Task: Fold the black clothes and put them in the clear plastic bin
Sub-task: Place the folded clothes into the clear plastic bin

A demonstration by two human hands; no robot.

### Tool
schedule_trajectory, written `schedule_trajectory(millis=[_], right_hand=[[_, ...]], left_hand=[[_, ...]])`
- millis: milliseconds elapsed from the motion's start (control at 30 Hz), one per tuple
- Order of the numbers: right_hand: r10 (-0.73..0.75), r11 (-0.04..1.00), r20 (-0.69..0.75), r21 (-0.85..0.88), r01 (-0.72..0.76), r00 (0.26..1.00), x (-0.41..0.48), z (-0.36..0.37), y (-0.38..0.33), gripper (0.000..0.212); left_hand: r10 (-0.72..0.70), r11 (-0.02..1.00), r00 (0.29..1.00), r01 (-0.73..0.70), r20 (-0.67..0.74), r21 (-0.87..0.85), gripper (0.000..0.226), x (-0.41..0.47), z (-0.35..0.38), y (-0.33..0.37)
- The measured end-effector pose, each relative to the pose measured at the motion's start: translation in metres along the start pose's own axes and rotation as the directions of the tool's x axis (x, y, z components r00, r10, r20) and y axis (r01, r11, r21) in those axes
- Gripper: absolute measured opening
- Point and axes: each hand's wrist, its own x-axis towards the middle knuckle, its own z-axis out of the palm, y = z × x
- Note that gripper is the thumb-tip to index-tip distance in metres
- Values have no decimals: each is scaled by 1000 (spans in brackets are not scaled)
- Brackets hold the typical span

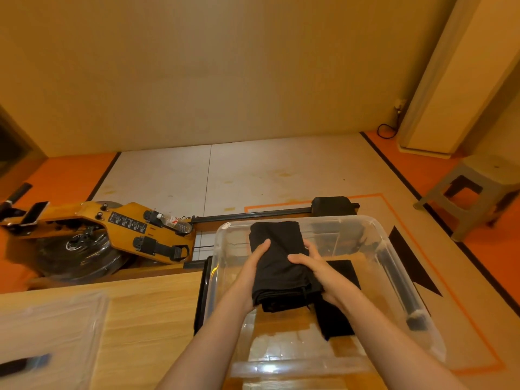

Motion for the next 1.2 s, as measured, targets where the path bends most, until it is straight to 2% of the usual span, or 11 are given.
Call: schedule_trajectory(millis=[133,200,267,467,600,700,833,933,1000,1100,1200], right_hand=[[85,984,-10,-158,-85,996,17,-5,19,88],[114,969,-17,-217,-115,993,23,-5,28,91],[133,958,-12,-254,-131,991,30,-4,33,93],[184,926,29,-341,-164,982,45,-6,49,91],[193,893,42,-421,-158,980,52,-10,59,101],[177,876,46,-464,-136,983,58,-16,62,101],[165,846,-45,-507,-165,985,62,-18,69,90],[218,837,-47,-504,-212,975,64,-18,70,76],[257,826,-54,-505,-249,965,63,-18,67,75],[330,787,-136,-507,-352,934,64,-15,65,92],[432,733,-213,-483,-479,876,68,-11,65,126]], left_hand=[[-45,999,998,45,-53,-1,38,14,-14,-12],[-93,995,993,95,-71,15,46,20,-21,-16],[-126,991,988,130,-88,39,54,26,-26,-21],[-209,974,967,219,-145,59,48,50,-44,-33],[-241,958,951,265,-194,107,49,66,-47,-42],[-208,959,949,246,-239,143,53,78,-48,-43],[-138,948,933,221,-332,228,74,93,-58,-50],[-79,946,933,182,-351,270,71,91,-55,-49],[-63,951,931,166,-360,263,70,91,-54,-48],[-54,955,925,157,-375,251,80,100,-59,-53],[-62,957,918,166,-393,237,86,101,-60,-56]])
